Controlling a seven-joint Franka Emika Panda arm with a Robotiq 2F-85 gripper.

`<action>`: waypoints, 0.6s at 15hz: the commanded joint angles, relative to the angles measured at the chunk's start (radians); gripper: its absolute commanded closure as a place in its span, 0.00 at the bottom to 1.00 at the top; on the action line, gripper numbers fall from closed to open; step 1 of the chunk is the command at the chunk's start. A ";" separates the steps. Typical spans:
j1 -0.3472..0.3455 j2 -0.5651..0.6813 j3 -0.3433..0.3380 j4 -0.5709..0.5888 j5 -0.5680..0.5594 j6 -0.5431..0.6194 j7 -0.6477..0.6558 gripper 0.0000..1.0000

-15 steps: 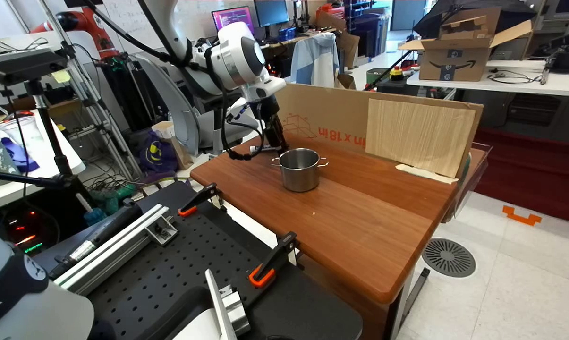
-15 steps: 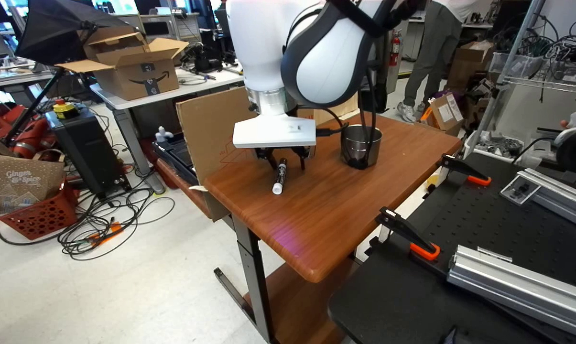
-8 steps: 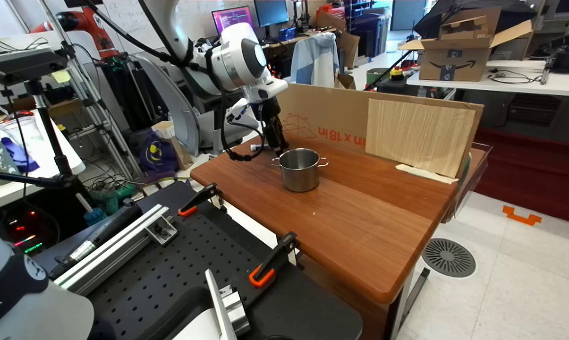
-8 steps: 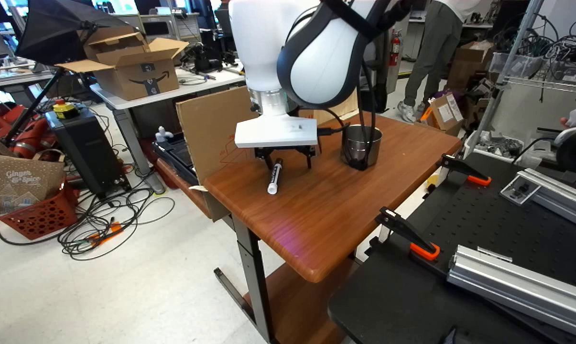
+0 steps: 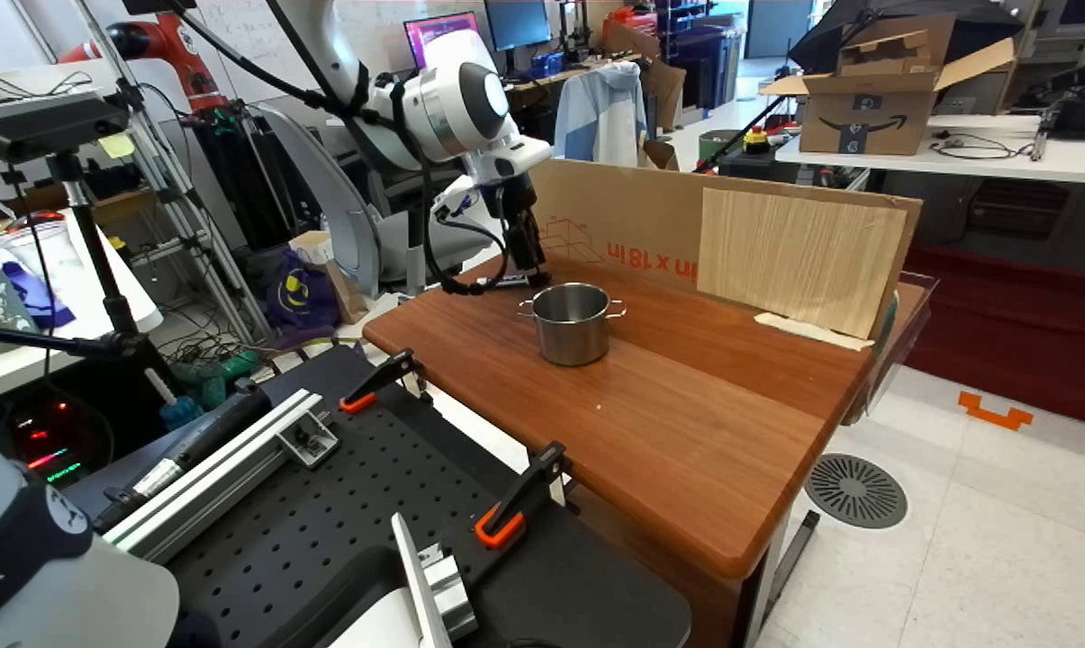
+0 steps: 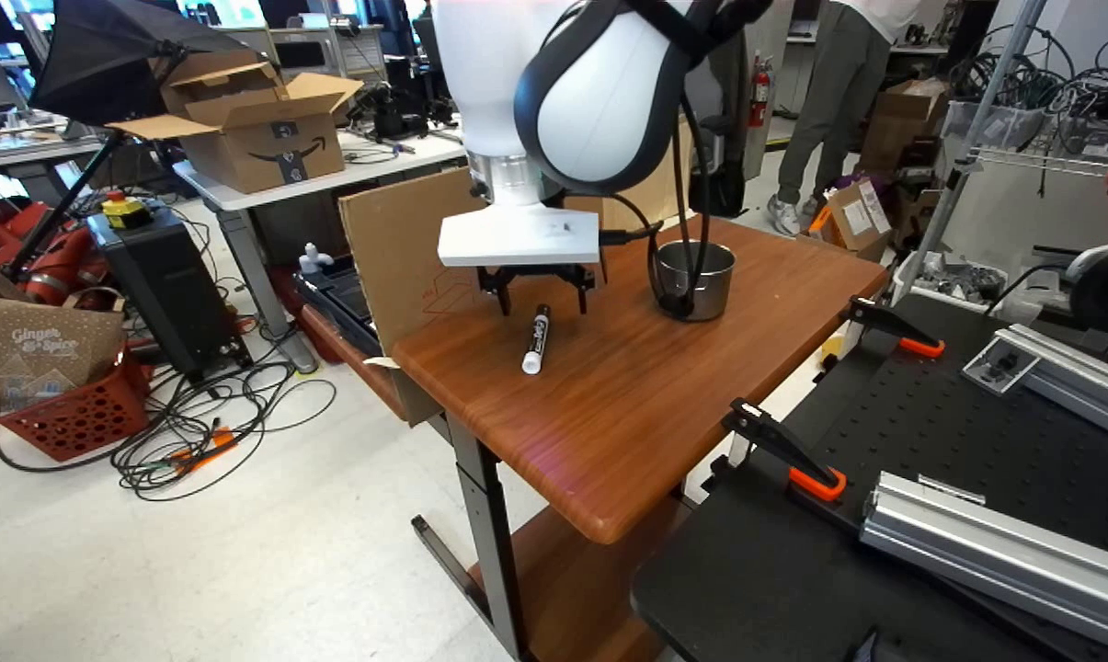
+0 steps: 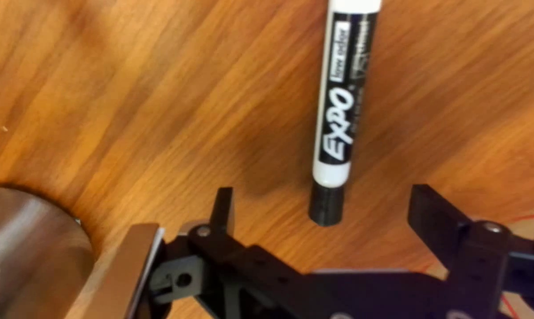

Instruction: Pick up the pen from the silver pot and put it on the table

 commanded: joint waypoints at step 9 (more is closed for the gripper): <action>0.049 -0.113 -0.011 -0.024 0.083 0.003 -0.070 0.00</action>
